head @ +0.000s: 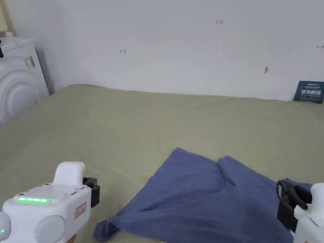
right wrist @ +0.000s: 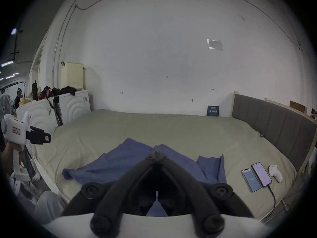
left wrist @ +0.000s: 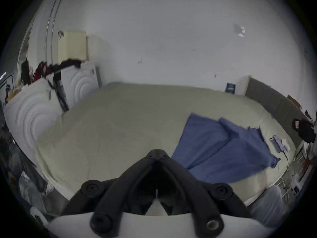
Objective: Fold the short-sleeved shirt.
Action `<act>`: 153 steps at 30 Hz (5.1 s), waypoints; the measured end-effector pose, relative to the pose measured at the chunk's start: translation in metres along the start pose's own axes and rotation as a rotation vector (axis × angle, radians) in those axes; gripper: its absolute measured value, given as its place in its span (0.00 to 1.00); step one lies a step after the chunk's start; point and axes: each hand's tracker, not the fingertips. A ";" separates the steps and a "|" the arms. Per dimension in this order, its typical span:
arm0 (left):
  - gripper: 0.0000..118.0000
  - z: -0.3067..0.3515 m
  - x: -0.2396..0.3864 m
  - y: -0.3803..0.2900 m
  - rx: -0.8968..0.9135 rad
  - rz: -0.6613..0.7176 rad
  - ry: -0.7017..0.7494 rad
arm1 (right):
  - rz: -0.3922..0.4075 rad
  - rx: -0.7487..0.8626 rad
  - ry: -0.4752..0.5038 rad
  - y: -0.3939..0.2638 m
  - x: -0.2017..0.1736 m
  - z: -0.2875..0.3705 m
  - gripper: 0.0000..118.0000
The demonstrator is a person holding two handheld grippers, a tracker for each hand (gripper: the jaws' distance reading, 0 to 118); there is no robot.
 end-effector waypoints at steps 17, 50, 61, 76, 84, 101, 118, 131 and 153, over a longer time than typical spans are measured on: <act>0.65 -0.125 -0.007 -0.058 -0.443 0.057 -0.038 | -0.027 -0.164 0.052 -0.036 -0.009 -0.034 0.01; 0.04 -0.124 0.009 -0.056 -0.464 -0.033 -0.059 | 0.023 -0.885 0.013 -0.060 0.156 -0.367 0.96; 0.04 -0.125 0.009 -0.054 -0.475 -0.027 -0.067 | 0.085 -0.690 0.050 -0.024 0.146 -0.321 0.05; 0.04 -0.082 0.016 0.024 -0.201 0.063 -0.088 | 0.047 -0.379 0.064 0.082 0.153 -0.166 0.05; 0.04 -0.040 0.041 0.143 0.028 0.026 -0.086 | 0.058 -0.139 0.017 0.180 0.156 -0.065 0.05; 0.04 0.044 0.079 0.335 0.252 -0.011 -0.081 | 0.024 0.107 -0.117 0.310 0.155 -0.013 0.05; 0.04 -0.018 0.098 0.420 0.263 -0.018 0.023 | -0.022 0.102 -0.161 0.386 0.176 -0.137 0.05; 0.04 -0.109 0.116 0.490 0.313 -0.010 0.047 | 0.037 0.076 -0.216 0.429 0.187 -0.268 0.05; 0.04 -0.257 0.106 0.320 0.057 -0.063 0.034 | -0.023 -0.148 -0.159 0.220 0.192 -0.317 0.05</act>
